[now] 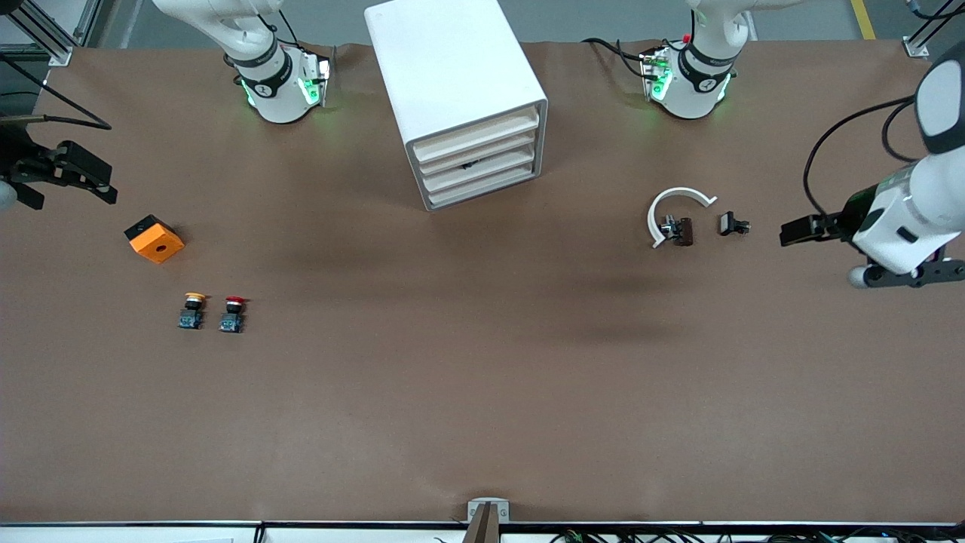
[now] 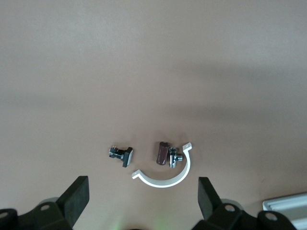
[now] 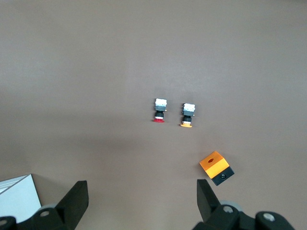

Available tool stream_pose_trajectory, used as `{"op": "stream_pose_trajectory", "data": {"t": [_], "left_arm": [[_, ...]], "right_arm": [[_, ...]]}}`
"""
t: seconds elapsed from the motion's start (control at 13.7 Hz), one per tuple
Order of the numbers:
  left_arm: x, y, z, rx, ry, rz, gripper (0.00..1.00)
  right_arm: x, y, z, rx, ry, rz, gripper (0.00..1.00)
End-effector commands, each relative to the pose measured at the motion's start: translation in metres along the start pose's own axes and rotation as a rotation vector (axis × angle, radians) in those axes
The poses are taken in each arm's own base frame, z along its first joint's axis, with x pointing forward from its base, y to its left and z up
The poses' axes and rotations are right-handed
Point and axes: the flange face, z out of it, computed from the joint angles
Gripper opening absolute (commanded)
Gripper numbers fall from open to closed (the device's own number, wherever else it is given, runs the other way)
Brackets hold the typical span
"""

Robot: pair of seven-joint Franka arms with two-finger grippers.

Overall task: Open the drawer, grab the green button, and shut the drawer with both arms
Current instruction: 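Reach the left gripper toward the white drawer cabinet's drawer front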

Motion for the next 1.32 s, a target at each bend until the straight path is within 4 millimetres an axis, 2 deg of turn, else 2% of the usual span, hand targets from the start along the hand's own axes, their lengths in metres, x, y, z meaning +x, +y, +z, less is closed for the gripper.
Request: {"op": "stream_pose_trajectory", "data": {"t": [0.0,0.15,0.29,0.44,0.51,0.66,0.88,1.1,1.25], "left_arm": [[0.019,0.012,0.025,-0.012,-0.038,-0.108,1.00],[0.030,0.023,0.052,-0.001,-0.075,-0.220,1.00],[0.037,0.051,0.083,0.031,-0.120,-0.352,1.00],[0.038,0.094,0.121,0.047,-0.178,-0.527,1.00],[0.040,0.109,0.143,0.038,-0.235,-0.646,1.00],[0.041,0.144,0.169,0.068,-0.274,-0.780,1.00],[0.026,0.201,0.214,0.148,-0.344,-1.018,1.00],[0.015,0.232,0.254,0.246,-0.417,-1.327,1.00],[0.005,0.254,0.277,0.262,-0.533,-1.414,1.00]], "right_arm": [[0.003,-0.004,-0.006,-0.005,0.005,-0.011,1.00],[0.003,-0.004,-0.004,-0.004,0.002,-0.011,1.00],[0.003,-0.005,-0.004,-0.002,0.002,-0.011,1.00],[0.004,-0.007,-0.003,-0.001,0.000,-0.014,1.00],[0.004,-0.006,-0.003,-0.002,0.000,-0.014,1.00],[0.004,-0.007,-0.003,0.000,0.000,-0.016,1.00],[0.004,-0.011,-0.003,-0.002,0.000,-0.022,1.00],[0.004,-0.011,-0.003,-0.002,0.000,-0.022,1.00],[0.004,-0.011,-0.003,-0.002,0.000,-0.022,1.00]]}}
